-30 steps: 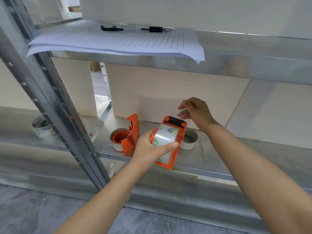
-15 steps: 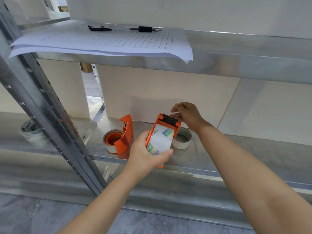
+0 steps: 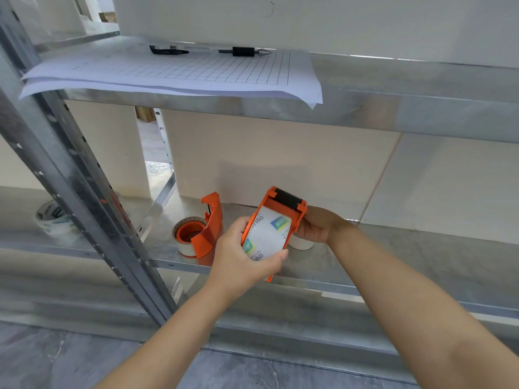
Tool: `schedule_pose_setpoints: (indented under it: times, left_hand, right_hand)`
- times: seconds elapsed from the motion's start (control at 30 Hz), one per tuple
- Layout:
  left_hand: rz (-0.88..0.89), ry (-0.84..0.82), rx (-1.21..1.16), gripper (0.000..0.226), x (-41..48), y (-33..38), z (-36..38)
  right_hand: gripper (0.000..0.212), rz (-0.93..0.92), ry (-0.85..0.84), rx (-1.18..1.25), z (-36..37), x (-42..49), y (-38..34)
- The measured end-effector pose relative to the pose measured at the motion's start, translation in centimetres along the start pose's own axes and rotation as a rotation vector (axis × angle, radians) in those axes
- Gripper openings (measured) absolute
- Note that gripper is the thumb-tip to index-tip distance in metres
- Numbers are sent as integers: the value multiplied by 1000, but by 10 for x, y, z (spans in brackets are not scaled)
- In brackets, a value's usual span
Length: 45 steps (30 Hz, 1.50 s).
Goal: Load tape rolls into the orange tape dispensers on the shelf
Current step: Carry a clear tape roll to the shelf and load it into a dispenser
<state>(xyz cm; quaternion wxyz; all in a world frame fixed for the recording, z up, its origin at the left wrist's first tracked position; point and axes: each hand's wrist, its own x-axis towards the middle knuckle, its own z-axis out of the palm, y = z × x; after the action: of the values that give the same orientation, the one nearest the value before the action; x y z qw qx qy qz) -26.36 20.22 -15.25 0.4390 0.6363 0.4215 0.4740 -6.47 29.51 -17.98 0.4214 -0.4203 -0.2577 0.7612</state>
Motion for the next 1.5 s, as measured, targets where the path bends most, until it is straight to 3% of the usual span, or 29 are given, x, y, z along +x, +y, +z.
schedule_pose_setpoints:
  times: [0.2,0.33,0.53,0.73,0.93,1.0,1.03,1.1,1.23,1.37,1.5]
  left_hand:
    - [-5,3,-67,42,3,-3,0]
    - [-35,43,-118,44,6,-7,2]
    - [-125,120,-255,36,14,-21,-1]
    - [-290,229,-586,14,27,-30,3]
    - [-421,235,-786,67,31,-37,16]
    - [-481,262,-805,65,29,-46,19]
    - [-511,273,-820,54,29,-51,18]
    - [-551,267,-791,34,28,-63,18]
    - [-634,273,-501,38,29,-83,18]
    - [-594,141,38,58,25,-110,13]
    - [-658,85,113,60,33,-112,8]
  right_hand:
    - [27,-66,30,126,1,1,13]
    - [43,-42,33,148,1,0,29]
    - [39,-123,-38,194,6,-13,48]
    - [45,-256,-79,98,27,-15,54]
    - [60,-241,77,178,45,-2,67]
    - [59,-230,176,195,49,6,74]
    - [54,-221,224,180,49,10,77]
    - [44,-169,317,133,49,12,77]
    - [30,-164,479,8,44,19,71]
    - [25,-278,552,-191,37,27,64]
    - [26,-260,589,-266,33,40,63]
